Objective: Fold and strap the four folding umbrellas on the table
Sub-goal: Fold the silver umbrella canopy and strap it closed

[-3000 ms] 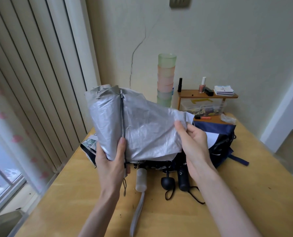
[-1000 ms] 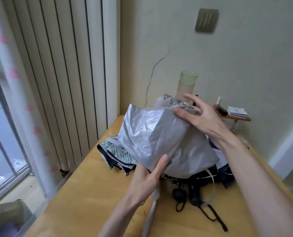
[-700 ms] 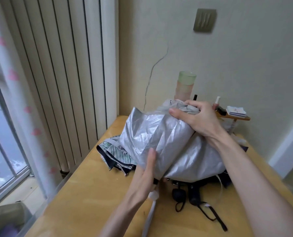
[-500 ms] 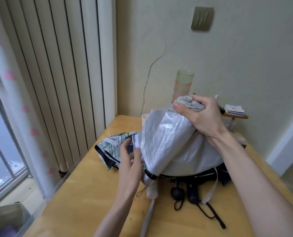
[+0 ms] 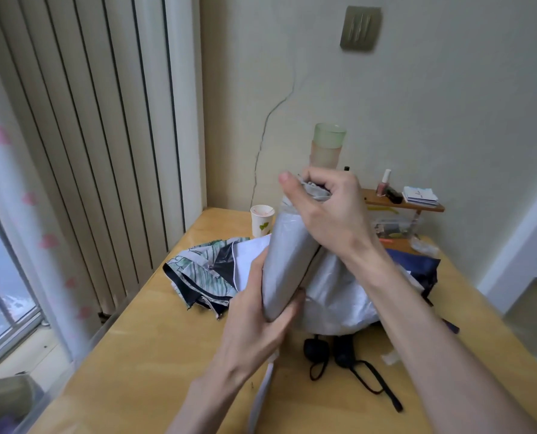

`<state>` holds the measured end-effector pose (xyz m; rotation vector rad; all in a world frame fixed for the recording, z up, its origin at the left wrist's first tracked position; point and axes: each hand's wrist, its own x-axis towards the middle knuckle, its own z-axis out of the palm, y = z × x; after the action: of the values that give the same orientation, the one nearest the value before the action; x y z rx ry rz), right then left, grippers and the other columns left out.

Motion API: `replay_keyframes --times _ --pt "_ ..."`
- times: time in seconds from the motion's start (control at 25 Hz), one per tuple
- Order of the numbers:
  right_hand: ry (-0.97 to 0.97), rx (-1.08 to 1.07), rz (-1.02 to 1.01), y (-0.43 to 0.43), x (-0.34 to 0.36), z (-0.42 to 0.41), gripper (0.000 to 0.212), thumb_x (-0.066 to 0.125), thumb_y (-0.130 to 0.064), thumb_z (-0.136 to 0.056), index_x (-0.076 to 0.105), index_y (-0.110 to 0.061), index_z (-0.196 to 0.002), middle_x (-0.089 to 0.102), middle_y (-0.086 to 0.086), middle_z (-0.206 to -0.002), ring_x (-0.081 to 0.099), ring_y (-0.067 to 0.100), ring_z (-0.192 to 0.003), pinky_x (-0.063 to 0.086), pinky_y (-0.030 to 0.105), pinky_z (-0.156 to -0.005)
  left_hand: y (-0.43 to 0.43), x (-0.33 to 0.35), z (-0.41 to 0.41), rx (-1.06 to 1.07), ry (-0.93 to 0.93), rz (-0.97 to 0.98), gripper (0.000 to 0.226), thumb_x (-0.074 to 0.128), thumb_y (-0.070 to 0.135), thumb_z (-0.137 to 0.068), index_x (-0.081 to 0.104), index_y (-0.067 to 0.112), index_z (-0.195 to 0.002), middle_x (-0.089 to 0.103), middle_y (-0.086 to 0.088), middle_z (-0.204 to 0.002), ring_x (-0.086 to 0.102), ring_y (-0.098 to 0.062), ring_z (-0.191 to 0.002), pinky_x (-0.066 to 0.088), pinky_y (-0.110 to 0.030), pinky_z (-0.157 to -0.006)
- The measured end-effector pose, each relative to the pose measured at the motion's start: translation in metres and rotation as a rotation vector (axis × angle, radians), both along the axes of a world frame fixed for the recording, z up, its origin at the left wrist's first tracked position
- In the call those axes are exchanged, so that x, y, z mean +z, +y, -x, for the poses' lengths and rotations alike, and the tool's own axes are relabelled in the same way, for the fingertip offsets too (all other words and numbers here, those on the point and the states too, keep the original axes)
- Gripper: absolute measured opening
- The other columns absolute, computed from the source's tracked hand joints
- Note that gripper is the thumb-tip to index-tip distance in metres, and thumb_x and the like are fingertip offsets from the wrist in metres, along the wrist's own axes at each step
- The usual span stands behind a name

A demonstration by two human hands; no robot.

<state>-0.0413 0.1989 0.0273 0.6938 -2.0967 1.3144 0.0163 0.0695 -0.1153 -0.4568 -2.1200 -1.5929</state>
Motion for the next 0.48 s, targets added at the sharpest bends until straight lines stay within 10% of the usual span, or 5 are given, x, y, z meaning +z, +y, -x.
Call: replay_keyframes --times 0.28,0.48 --pt "0.022 -0.031 0.028 0.002 0.005 0.012 0.054 0.066 -0.033 -0.103 0.05 -0.004 -0.061 0.033 0.007 -0.057 0.032 0.012 -0.057 0.029 0.037 -0.058 -0.001 0.007 -0.003 -0.271 -0.256 -0.275 0.024 0.075 0.037 -0.091 0.074 0.026 -0.113 0.078 0.008 -0.101 0.074 -0.011 -0.093 0.054 -0.02 -0.075" --pt "0.005 -0.072 0.031 0.003 0.002 0.016 0.055 0.068 -0.033 -0.104 0.053 0.002 -0.065 0.034 0.003 -0.058 0.032 0.009 -0.058 0.03 0.032 -0.058 0.004 0.002 0.003 -0.068 -0.233 -0.242 0.018 0.083 0.041 -0.087 0.077 0.027 -0.096 0.076 0.009 -0.09 0.071 -0.011 -0.082 0.052 -0.022 -0.065"
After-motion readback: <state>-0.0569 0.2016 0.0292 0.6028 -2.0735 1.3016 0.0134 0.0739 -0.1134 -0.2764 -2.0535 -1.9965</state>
